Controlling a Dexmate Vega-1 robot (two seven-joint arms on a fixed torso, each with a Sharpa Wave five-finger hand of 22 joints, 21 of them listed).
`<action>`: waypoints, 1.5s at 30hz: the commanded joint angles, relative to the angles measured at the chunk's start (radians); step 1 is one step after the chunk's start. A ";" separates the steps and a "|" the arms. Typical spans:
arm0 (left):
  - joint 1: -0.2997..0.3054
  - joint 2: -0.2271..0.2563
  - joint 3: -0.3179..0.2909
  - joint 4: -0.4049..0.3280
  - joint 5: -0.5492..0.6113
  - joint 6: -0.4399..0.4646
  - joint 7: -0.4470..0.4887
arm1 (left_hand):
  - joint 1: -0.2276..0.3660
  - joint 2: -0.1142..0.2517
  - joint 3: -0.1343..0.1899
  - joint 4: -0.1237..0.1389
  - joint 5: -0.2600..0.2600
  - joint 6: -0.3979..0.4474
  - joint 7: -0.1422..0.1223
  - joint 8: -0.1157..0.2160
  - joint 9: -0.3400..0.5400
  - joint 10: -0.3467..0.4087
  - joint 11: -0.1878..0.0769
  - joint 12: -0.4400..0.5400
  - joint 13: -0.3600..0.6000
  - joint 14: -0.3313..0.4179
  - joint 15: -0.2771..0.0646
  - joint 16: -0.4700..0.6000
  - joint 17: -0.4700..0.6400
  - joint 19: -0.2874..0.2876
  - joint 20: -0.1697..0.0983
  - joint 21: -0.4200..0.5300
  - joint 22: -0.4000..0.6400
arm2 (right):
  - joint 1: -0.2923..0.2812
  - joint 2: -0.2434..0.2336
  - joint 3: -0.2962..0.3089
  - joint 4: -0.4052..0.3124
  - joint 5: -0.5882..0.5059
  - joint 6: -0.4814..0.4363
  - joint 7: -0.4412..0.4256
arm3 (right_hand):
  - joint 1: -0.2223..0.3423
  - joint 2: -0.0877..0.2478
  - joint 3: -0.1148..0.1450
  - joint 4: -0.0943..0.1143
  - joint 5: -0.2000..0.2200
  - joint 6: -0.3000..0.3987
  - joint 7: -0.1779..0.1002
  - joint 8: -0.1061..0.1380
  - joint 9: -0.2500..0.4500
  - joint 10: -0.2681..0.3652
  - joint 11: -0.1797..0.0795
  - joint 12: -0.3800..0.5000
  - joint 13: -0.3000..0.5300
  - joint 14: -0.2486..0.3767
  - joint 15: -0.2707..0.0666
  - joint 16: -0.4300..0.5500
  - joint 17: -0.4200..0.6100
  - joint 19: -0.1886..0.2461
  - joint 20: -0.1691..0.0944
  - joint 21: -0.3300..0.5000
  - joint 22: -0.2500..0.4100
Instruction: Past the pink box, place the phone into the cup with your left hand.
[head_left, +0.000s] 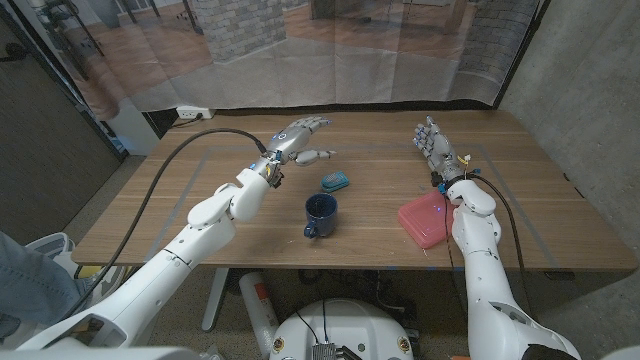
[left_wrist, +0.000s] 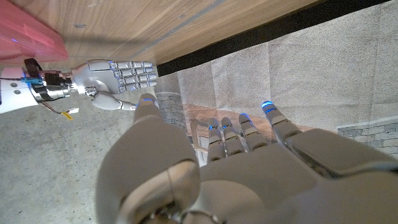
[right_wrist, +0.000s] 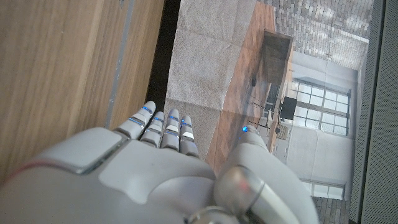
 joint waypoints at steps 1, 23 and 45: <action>-0.014 0.015 0.034 -0.027 0.029 0.038 -0.047 | 0.012 0.000 -0.001 -0.011 0.007 0.002 -0.007 0.000 0.005 -0.007 -0.001 -0.005 0.005 0.003 -0.005 0.003 0.006 -0.001 0.012 0.005 0.004 | -0.009 -0.002 0.003 -0.017 0.002 -0.006 0.002 | -0.002 0.008 -0.001 -0.004 0.005 0.008 -0.005 0.004 0.004 0.005 -0.002 0.002 0.003 0.005 -0.002 0.007 0.003 0.005 -0.015 0.008 0.005; -0.024 0.037 0.065 -0.034 0.047 0.031 -0.097 | 0.023 -0.011 -0.008 -0.017 0.010 0.000 -0.018 -0.005 0.006 -0.021 -0.011 -0.011 0.007 -0.003 -0.007 0.001 0.008 0.007 0.042 -0.001 0.004 | -0.015 0.001 -0.007 -0.038 -0.001 -0.012 -0.004 | -0.003 0.009 -0.002 -0.006 0.005 0.010 -0.006 0.005 0.004 0.004 -0.001 0.002 0.003 0.006 0.000 0.007 0.003 0.005 -0.014 0.008 0.005; -0.069 0.035 0.109 -0.053 0.081 0.092 -0.248 | 0.029 -0.019 -0.018 -0.018 0.016 0.013 -0.026 -0.004 0.008 -0.003 -0.012 -0.003 0.010 0.014 -0.001 0.007 0.011 0.051 0.091 0.007 0.005 | -0.023 0.005 0.000 -0.046 0.006 -0.019 -0.006 | -0.004 0.010 -0.002 -0.008 0.005 0.010 -0.006 0.004 0.004 0.004 -0.001 0.002 0.003 0.006 0.000 0.007 0.003 0.003 -0.012 0.008 0.006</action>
